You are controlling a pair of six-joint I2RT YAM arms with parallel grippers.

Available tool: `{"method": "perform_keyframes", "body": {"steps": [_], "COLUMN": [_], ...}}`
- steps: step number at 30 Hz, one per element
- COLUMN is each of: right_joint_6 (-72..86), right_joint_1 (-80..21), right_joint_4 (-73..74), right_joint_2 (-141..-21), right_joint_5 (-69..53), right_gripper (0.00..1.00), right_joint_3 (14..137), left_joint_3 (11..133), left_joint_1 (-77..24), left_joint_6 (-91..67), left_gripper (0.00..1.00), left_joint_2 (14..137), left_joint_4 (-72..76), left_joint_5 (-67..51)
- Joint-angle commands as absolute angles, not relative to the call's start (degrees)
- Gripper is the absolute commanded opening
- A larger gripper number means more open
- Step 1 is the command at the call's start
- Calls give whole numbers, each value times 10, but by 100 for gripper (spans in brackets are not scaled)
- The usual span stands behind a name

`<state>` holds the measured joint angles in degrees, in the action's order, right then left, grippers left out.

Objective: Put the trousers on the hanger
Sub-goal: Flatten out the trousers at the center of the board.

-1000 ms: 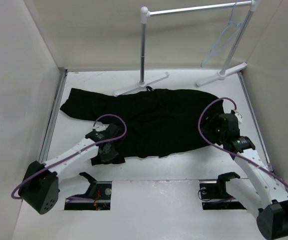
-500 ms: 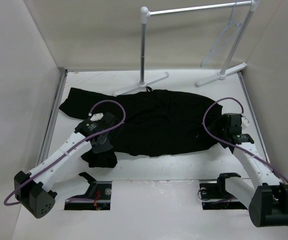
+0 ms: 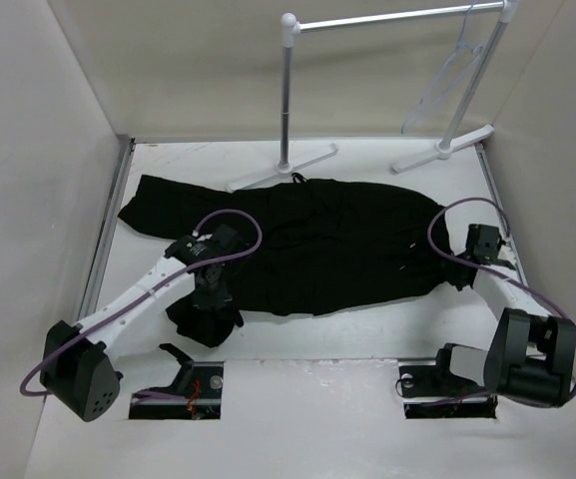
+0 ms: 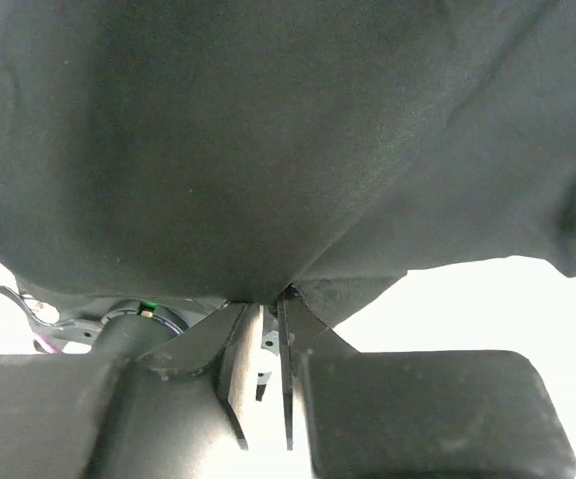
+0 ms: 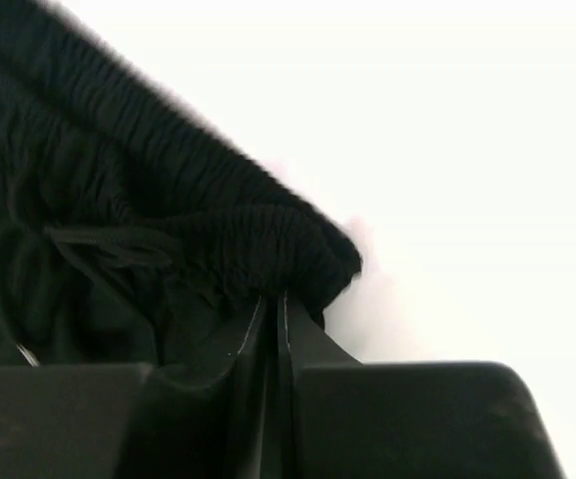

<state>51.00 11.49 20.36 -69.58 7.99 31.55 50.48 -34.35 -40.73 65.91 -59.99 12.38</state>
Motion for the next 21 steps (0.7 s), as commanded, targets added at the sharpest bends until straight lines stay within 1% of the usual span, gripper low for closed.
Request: {"method": "perform_keyframes", "body": {"steps": [1,3,4,5,6,7,8,10,11,12,14,15,16,17,20,21], "right_joint_6": [541,560,569,579,588,591,590,577,571,569,568,565,560,553,534,528], "right_joint_1": [174,198,210,218,227,232,232,229,222,210,192,182,169,157,113,94], "right_joint_4": [155,155,153,152,150,148,145,153,154,155,160,168,175,182,192,195], "right_joint_2": [-708,-726,-736,-744,-750,-753,-755,-738,-720,-699,-658,-637,-618,-600,-546,-534], "right_joint_5": [106,124,128,128,131,129,126,130,131,133,135,136,137,141,143,142], "right_gripper": [9,7,7,8,13,22,35,60,69,75,80,81,82,81,75,71], "right_joint_3": [368,390,401,409,417,422,428,432,425,417,399,396,393,389,379,377], "left_joint_3": [543,549,550,548,546,543,541,536,534,531,519,510,499,487,444,431], "left_joint_1": [-363,-390,-407,-430,-446,-462,-477,-485,-478,-470,-457,-453,-453,-456,-440,-423], "left_joint_6": [-351,-336,-331,-326,-323,-322,-323,-329,-335,-340,-353,-364,-378,-399,-495,-548], "left_gripper": [12,16,20,26,31,40,50,56,59,60,60,59,56,52,31,25], "left_joint_2": [677,692,699,705,707,708,703,680,666,652,631,626,621,616,579,550], "left_joint_4": [-610,-623,-628,-630,-632,-632,-629,-631,-635,-643,-657,-664,-664,-664,-656,-660], "left_joint_5": [119,116,115,107,99,90,86,85,84,80,63,49,34,27,41,64]}}
